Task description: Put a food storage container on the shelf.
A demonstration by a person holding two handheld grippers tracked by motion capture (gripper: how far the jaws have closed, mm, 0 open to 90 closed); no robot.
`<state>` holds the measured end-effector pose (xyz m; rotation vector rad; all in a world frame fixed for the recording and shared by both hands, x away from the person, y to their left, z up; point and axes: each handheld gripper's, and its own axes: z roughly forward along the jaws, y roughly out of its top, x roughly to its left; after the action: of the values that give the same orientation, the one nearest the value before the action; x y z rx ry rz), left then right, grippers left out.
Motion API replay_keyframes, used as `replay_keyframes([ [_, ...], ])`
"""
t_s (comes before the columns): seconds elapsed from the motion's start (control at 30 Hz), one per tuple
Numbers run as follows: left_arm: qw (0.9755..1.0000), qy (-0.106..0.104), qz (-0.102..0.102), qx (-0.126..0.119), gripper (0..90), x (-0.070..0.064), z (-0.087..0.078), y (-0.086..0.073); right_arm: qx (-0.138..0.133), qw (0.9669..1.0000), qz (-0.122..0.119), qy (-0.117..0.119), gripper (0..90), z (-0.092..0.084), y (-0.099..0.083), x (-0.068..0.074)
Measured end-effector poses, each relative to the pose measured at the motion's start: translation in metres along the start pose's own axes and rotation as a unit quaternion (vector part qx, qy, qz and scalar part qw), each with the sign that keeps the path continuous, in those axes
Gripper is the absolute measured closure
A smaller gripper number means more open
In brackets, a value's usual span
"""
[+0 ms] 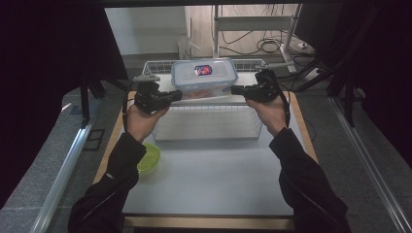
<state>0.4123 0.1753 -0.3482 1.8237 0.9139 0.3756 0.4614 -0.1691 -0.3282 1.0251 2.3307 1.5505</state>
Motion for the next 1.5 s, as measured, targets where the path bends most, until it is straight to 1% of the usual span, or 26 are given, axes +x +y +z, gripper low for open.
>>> replay_keyframes([
  [0.2,0.9995,0.028,0.007,0.010,81.6,0.005,0.006,0.006,-0.002,0.9999,-0.002,-0.016,86.9,0.008,0.001,0.000],
  [0.3,0.9991,0.038,0.008,0.017,81.4,0.008,0.010,0.008,-0.003,0.9997,-0.001,-0.024,86.9,0.011,0.001,-0.002],
  [0.33,0.9992,0.035,0.007,0.019,81.6,0.009,0.011,0.008,-0.003,0.9996,-0.001,-0.027,87.4,0.012,0.001,-0.002],
  [0.4,0.9994,0.030,0.005,0.018,83.3,0.011,0.012,0.009,-0.005,0.9997,0.002,-0.023,87.8,0.013,0.000,-0.004],
  [0.57,0.9994,0.032,0.003,0.014,83.5,0.008,0.013,0.008,-0.004,0.9996,-0.007,-0.025,87.7,0.013,0.000,-0.001],
  [0.6,0.9995,0.030,0.001,0.013,82.7,0.007,0.013,0.008,-0.004,0.9996,-0.009,-0.027,86.9,0.013,-0.001,-0.001],
  [0.67,0.9998,0.019,0.002,0.011,81.2,0.005,0.012,0.005,-0.005,0.9995,-0.010,-0.029,85.2,0.012,-0.002,0.000],
  [0.77,0.9999,0.006,0.003,0.009,75.9,0.000,0.010,-0.001,-0.004,0.9996,-0.011,-0.026,80.9,0.009,-0.005,0.000],
  [0.83,0.9999,-0.001,0.009,0.006,72.8,-0.002,0.007,-0.005,-0.005,0.9996,-0.013,-0.024,77.7,0.007,-0.007,0.000],
  [0.9,0.9999,-0.004,0.013,0.006,67.9,-0.005,0.004,-0.009,-0.007,0.9997,-0.013,-0.020,73.8,0.004,-0.010,0.002],
  [0.97,0.9998,-0.005,0.021,0.006,62.9,-0.009,0.000,-0.013,-0.008,0.9998,-0.015,-0.015,70.1,0.001,-0.013,0.004],
  [1.03,0.9997,-0.005,0.024,0.004,57.0,-0.013,-0.002,-0.016,-0.010,0.9997,-0.020,-0.013,66.2,-0.002,-0.017,0.008],
  [1.2,0.9994,-0.008,0.032,-0.005,46.9,-0.024,-0.009,-0.028,-0.012,0.9992,-0.037,-0.010,57.2,-0.008,-0.027,0.018],
  [1.27,0.9993,-0.010,0.037,-0.005,42.2,-0.028,-0.010,-0.033,-0.010,0.9987,-0.049,-0.011,53.5,-0.010,-0.032,0.023],
  [1.33,0.9992,-0.014,0.038,-0.006,38.7,-0.032,-0.010,-0.037,-0.007,0.9985,-0.054,-0.008,50.8,-0.012,-0.036,0.026],
  [1.43,0.9991,-0.015,0.041,-0.001,33.4,-0.038,-0.009,-0.045,-0.002,0.9978,-0.066,-0.009,46.5,-0.014,-0.044,0.032],
  [1.5,0.9988,-0.014,0.046,0.003,30.7,-0.042,-0.009,-0.050,0.001,0.9973,-0.073,-0.011,43.0,-0.015,-0.050,0.036],
])
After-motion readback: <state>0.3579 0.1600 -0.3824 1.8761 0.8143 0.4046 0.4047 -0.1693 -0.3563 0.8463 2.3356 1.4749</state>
